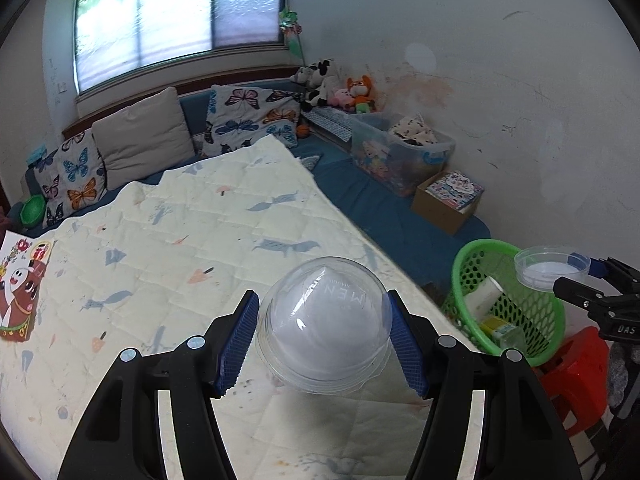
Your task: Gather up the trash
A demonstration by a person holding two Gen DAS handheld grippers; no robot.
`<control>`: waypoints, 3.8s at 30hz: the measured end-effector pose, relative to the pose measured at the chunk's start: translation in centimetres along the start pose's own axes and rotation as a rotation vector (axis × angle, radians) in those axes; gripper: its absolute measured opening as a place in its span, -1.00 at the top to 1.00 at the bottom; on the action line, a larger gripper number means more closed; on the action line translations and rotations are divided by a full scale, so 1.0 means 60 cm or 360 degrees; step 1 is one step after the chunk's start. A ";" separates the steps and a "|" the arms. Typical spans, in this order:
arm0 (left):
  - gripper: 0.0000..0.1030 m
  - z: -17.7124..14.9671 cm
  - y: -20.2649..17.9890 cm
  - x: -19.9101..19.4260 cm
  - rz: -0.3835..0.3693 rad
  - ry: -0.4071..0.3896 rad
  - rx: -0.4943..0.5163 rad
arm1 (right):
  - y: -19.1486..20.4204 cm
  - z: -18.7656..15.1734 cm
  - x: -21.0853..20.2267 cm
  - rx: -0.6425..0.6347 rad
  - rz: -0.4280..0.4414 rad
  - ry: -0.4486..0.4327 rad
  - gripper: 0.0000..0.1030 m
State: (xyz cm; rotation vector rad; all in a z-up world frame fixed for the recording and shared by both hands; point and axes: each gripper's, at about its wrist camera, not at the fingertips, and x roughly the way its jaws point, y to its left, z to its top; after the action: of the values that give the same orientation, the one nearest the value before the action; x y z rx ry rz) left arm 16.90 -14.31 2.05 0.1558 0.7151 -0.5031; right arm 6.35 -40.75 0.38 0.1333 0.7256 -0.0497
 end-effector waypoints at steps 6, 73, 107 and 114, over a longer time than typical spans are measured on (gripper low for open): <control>-0.20 0.015 -0.047 0.004 -0.0057 -0.0004 0.0052 | -0.058 -0.016 -0.006 0.0078 -0.0091 0.0019 -0.67; -0.42 0.044 -0.379 0.185 -0.0365 0.0279 0.0341 | -0.197 -0.154 -0.083 0.0372 -0.0179 -0.0006 -0.76; -0.86 0.006 -0.149 -0.055 0.0070 -0.0071 0.0157 | -0.007 -0.109 -0.109 0.0098 0.0028 -0.0132 -0.84; -0.86 -0.020 -0.112 -0.090 0.0195 -0.0101 0.0131 | 0.030 -0.102 -0.108 0.0033 0.0047 -0.0144 -0.88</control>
State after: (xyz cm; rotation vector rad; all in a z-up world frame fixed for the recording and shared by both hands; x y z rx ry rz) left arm 9.44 -17.68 4.94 0.2578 0.6193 -0.4186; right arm -2.34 -38.12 0.36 0.1605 0.6325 -0.0348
